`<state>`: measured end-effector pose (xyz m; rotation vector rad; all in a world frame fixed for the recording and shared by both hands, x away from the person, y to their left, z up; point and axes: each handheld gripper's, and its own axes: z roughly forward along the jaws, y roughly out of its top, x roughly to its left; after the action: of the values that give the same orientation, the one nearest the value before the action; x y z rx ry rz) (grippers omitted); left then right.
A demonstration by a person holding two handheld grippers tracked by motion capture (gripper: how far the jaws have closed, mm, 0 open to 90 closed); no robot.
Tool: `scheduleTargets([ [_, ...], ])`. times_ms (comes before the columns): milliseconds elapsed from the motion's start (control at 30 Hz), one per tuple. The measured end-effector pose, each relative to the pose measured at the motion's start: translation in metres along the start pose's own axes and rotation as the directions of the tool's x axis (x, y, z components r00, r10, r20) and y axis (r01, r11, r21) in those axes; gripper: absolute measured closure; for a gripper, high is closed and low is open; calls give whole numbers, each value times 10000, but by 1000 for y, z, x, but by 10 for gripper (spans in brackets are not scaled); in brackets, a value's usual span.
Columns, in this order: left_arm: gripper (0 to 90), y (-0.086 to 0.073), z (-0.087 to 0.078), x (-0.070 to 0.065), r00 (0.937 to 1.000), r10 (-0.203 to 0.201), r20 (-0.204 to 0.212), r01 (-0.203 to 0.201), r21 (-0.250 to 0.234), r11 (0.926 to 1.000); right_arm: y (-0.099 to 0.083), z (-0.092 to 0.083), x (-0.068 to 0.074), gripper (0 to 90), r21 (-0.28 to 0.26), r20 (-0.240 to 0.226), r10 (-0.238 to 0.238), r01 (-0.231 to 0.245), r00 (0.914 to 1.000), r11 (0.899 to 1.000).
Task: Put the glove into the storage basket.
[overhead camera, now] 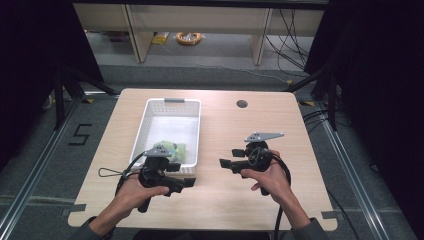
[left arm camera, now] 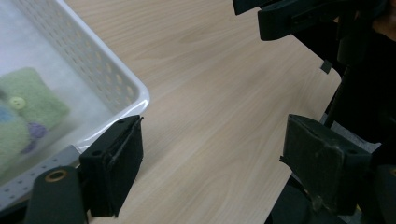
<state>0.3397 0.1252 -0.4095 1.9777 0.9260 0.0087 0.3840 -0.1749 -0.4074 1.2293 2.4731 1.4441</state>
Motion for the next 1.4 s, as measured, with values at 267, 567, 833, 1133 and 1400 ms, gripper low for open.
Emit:
scheduleTargets([
  [267, 200, -13, 2, -9, 9988, -181, 450, 188, -144, 9997, -18, -11, -1, 328, -164, 33, -125, 126, 9999, 9998],
  [567, 170, -27, 7, -8, 9978, -294, 601, 311, -278, 9991, -36, -18, 4, 325, -286, 57, -121, 122, 9999, 9995],
  [833, 162, -40, 12, -9, 9982, -56, 599, 77, -346, 9994, -52, -17, 10, 249, -95, -118, -793, 792, 9968, 9968],
  [1133, 160, -56, 20, -15, 9978, -4, 666, 27, -336, 9994, -71, -17, 11, 187, -226, -322, -634, 627, 9975, 9978],
  [1400, 160, -71, 27, -14, 9973, 122, 719, -120, -34, 9999, -88, -19, 5, 175, -387, -179, -727, 720, 9972, 9967],
])
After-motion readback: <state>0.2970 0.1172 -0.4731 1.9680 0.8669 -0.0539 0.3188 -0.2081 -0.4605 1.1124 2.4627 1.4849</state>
